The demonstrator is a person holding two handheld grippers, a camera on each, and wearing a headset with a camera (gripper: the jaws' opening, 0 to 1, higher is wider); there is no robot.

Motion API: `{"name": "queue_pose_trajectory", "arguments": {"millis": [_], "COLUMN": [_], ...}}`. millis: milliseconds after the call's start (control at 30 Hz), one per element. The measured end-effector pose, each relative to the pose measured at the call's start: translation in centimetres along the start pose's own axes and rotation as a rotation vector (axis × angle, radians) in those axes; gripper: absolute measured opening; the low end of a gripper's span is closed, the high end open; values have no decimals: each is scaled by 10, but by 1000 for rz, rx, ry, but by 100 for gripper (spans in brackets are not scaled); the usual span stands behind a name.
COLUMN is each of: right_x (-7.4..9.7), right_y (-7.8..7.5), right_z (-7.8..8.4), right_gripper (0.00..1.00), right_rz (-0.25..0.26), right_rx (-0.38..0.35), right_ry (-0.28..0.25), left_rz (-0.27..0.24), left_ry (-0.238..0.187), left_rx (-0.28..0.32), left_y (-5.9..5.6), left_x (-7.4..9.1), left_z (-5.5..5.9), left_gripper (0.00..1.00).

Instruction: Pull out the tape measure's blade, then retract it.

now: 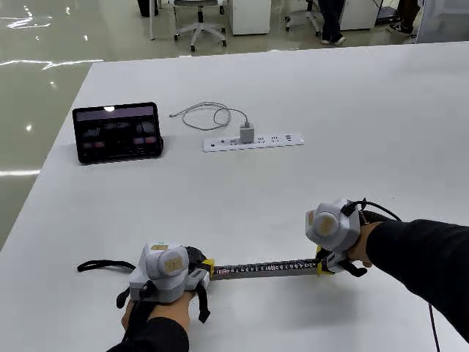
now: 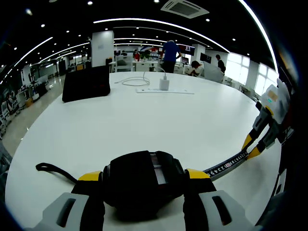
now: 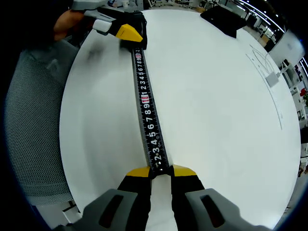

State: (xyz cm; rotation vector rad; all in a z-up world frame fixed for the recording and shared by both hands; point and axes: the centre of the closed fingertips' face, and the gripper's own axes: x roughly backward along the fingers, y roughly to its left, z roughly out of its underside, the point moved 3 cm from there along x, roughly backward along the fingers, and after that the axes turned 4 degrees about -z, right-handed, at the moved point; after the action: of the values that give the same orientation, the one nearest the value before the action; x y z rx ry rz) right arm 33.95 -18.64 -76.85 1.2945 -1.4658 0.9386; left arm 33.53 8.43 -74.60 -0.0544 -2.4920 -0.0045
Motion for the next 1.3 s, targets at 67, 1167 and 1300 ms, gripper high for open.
{"name": "queue_pose_trajectory", "arguments": {"millis": [67, 1167, 1300], "right_x": [0, -13, -13], "right_y": [1, 7, 7], "right_z": [-1, -40, -42], "right_gripper": [11, 11, 11], "right_rz": [0, -3, -1], "right_rx": [-1, 12, 14], "right_ry": [3, -54, -51], "left_rz": [1, 9, 7], "left_ry": [0, 28, 26], "left_rx": [1, 3, 3], "left_y": [0, 0, 0], "left_x": [0, -1, -1], "left_z": [0, 0, 0], "left_gripper": [62, 62, 62]}}
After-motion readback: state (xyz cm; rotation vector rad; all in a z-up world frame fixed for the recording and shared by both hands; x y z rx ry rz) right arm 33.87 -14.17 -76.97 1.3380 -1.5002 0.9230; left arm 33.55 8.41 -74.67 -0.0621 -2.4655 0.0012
